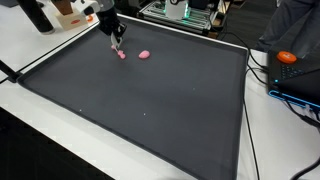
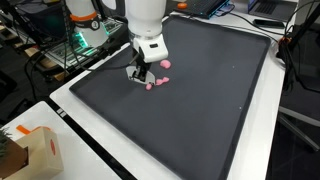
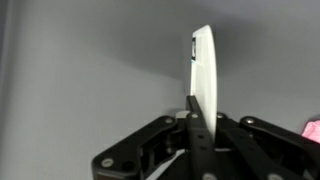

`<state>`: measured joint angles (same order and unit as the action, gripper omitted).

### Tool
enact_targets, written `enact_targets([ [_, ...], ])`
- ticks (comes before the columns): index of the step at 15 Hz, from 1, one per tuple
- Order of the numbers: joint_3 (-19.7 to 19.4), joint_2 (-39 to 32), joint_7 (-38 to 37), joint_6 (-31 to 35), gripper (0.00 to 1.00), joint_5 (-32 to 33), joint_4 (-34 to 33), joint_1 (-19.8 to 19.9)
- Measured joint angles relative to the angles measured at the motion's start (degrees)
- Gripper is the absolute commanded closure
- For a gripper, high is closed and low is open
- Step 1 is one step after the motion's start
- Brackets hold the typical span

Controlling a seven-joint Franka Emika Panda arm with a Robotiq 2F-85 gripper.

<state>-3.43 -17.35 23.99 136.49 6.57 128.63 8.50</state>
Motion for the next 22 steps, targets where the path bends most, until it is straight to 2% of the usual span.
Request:
enact_targets([
  [8,-0.47,2.73,0.06,-2.02,0.99,0.5,3.09,0.17],
  [13,0.98,9.59,1.17,-1.82,0.99,0.41,6.85,-0.74],
  [18,2.44,17.58,0.79,-1.79,0.99,-0.16,8.7,-3.63],
  [22,4.6,20.17,-3.33,-1.83,0.99,1.16,8.64,-7.19],
])
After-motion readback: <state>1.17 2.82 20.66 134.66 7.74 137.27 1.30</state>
